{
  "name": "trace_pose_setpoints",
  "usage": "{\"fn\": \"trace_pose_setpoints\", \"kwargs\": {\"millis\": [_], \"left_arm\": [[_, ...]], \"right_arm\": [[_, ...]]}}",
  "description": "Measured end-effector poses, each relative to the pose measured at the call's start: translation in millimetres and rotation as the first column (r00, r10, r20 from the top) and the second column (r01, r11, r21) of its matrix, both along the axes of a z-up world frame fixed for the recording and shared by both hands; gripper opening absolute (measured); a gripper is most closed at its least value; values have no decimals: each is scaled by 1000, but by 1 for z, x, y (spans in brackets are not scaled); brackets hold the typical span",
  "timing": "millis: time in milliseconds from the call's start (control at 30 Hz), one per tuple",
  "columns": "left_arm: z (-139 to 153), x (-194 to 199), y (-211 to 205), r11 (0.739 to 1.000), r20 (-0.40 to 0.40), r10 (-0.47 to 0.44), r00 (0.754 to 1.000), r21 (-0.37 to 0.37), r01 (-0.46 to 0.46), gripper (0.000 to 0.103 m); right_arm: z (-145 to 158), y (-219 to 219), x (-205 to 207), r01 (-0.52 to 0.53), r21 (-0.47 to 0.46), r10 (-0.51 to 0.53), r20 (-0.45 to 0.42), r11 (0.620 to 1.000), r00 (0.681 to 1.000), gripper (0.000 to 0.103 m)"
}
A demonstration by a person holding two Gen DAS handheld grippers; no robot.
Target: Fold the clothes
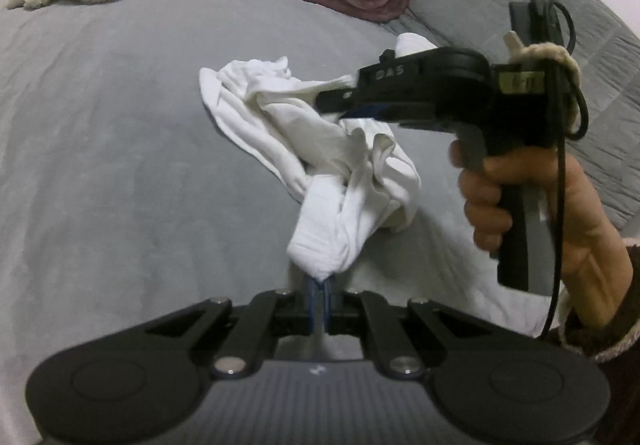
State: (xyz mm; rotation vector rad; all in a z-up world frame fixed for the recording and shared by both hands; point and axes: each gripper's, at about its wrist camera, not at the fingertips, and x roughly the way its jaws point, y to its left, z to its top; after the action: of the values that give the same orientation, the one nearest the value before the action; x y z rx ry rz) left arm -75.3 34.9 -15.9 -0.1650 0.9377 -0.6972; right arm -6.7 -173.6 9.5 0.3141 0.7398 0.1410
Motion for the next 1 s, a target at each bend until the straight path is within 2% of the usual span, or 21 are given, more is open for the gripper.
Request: {"fn": "trace_pose_setpoints", "kwargs": {"millis": [200, 367, 567, 667, 733, 767, 800, 833, 867, 933, 967, 1000], "left_arm": [[6, 3, 4, 1000, 18, 13, 1000, -6, -13, 3], [2, 5, 2, 1000, -5, -5, 1000, 18, 5, 3], [-13, 8, 0, 996, -77, -40, 996, 78, 46, 0], [-17, 15, 2, 996, -109, -43, 993, 74, 52, 2], [-16, 19, 6, 997, -119, -37, 992, 57, 44, 7], [-15, 22, 9, 998, -121, -30, 992, 46, 36, 15], [-13, 23, 12, 999, -123, -21, 992, 32, 25, 21], [-12, 26, 14, 1000, -125, -7, 992, 17, 9, 33], [-12, 29, 14, 1000, -129, 6, 992, 2, -6, 37], [-13, 35, 14, 999, -149, 25, 989, -27, -29, 39], [-15, 38, 14, 998, -162, 34, 986, -41, -41, 39], [-16, 41, 13, 997, -174, 42, 984, -53, -52, 39]], "right_arm": [[21, -23, -18, 94, -39, -89, 106, 995, 990, 6], [30, -52, -30, 186, -75, -174, 146, 980, 974, 6], [24, -88, -36, 273, -123, -264, 85, 954, 961, 3], [15, -103, -36, 287, -119, -286, 29, 951, 958, 3], [12, -108, -37, 279, -102, -280, 5, 955, 960, 8], [11, -109, -39, 276, -97, -277, 3, 956, 961, 9], [11, -109, -40, 273, -91, -274, 0, 958, 962, 14], [12, -109, -41, 271, -85, -272, 2, 959, 962, 14], [13, -109, -42, 269, -79, -270, 10, 960, 963, 16], [17, -109, -44, 267, -63, -266, 27, 962, 964, 32], [18, -107, -44, 262, -47, -260, 36, 964, 965, 46], [20, -105, -44, 250, -33, -248, 44, 968, 968, 47]]}}
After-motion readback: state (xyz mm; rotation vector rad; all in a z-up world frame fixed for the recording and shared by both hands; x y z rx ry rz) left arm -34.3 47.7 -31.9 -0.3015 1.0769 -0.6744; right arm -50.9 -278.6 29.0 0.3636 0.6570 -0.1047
